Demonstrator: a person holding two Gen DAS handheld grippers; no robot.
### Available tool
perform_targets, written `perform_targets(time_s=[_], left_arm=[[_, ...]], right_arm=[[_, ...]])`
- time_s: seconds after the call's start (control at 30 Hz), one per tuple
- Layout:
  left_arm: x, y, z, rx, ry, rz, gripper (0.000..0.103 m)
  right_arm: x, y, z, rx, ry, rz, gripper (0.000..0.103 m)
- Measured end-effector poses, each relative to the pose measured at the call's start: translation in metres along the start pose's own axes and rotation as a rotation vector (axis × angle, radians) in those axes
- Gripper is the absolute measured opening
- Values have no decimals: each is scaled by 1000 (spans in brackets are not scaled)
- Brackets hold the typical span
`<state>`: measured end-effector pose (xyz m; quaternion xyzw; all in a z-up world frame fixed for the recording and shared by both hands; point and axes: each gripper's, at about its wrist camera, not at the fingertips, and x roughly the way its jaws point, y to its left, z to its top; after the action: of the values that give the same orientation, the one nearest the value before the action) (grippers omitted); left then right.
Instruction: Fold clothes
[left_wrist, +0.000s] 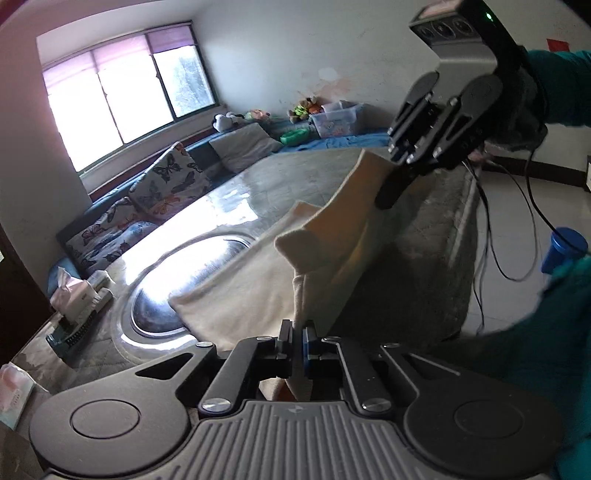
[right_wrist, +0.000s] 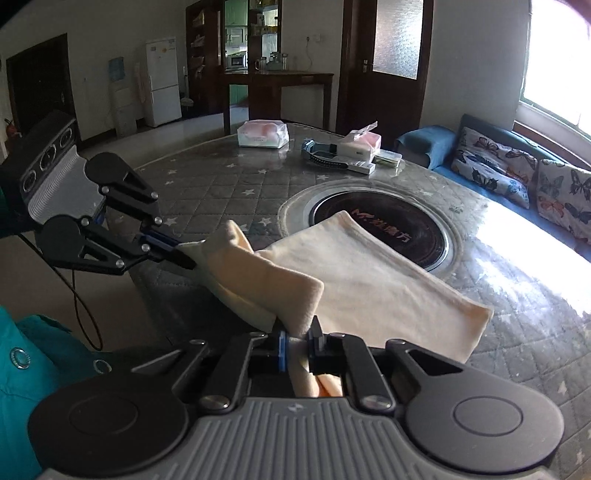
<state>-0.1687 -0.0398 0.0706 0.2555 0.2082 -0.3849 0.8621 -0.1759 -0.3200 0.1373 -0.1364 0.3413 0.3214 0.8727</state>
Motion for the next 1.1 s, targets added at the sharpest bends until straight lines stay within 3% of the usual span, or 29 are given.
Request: perform_targets(time_s=[0.2, 0.37, 0.57, 0.7, 0.77, 0.87, 1.0, 1.1], left_arm=[[31, 39, 28, -54, -39, 84, 5], [81, 74, 48, -107, -24, 117, 5], [163, 111, 49, -176, 72, 142, 5], [205, 119, 39, -208, 151, 161, 9], [216, 122, 34, -236, 183, 172, 9], [216, 127, 31, -280, 193, 192, 23], [198, 135, 42, -323, 155, 228, 23], [188, 134, 53, -378, 116, 176, 22]], right_arm=[[15, -39, 25, 60, -26, -36, 9], [45, -83, 48, 88, -17, -70, 9], [100, -135, 63, 151, 34, -101, 9], [148, -161, 53, 236, 85, -134, 12], [161, -169, 44, 283, 102, -149, 19], [163, -181, 33, 346, 97, -189, 23], [145, -183, 31, 354, 42, -251, 23], [135, -179, 32, 364, 18, -213, 22]])
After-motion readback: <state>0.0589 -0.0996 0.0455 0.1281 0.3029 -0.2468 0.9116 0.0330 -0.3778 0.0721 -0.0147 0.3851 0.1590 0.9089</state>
